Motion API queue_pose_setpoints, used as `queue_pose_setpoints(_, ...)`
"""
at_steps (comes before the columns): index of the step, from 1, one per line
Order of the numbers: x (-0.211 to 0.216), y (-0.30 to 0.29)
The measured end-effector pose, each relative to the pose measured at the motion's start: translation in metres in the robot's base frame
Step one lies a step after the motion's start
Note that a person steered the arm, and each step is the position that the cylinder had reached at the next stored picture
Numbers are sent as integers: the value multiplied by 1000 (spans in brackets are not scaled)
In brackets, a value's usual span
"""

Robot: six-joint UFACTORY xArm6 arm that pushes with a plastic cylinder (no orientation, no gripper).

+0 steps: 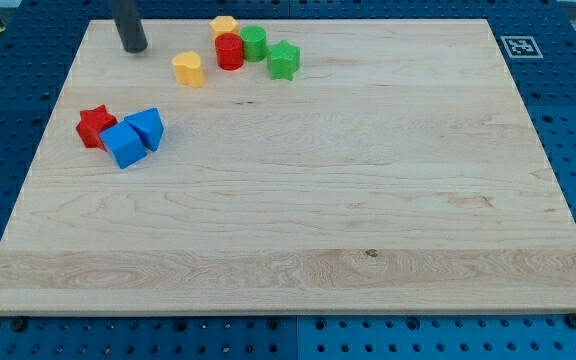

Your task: Slide the yellow heart to the group of blocks

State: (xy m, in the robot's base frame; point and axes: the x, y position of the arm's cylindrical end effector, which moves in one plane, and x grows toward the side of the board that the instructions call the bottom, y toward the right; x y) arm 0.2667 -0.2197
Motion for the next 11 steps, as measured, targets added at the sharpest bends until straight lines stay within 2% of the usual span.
queue_pose_setpoints(1, 30, 10)
queue_pose_setpoints(3, 36, 111)
queue_pose_setpoints(4, 36, 134)
queue_pose_setpoints(5, 44, 124)
queue_pose_setpoints(6, 73, 123)
queue_pose_setpoints(7, 87, 155)
queue_pose_setpoints(8, 84, 173)
queue_pose_setpoints(10, 31, 141)
queue_pose_setpoints(11, 29, 141)
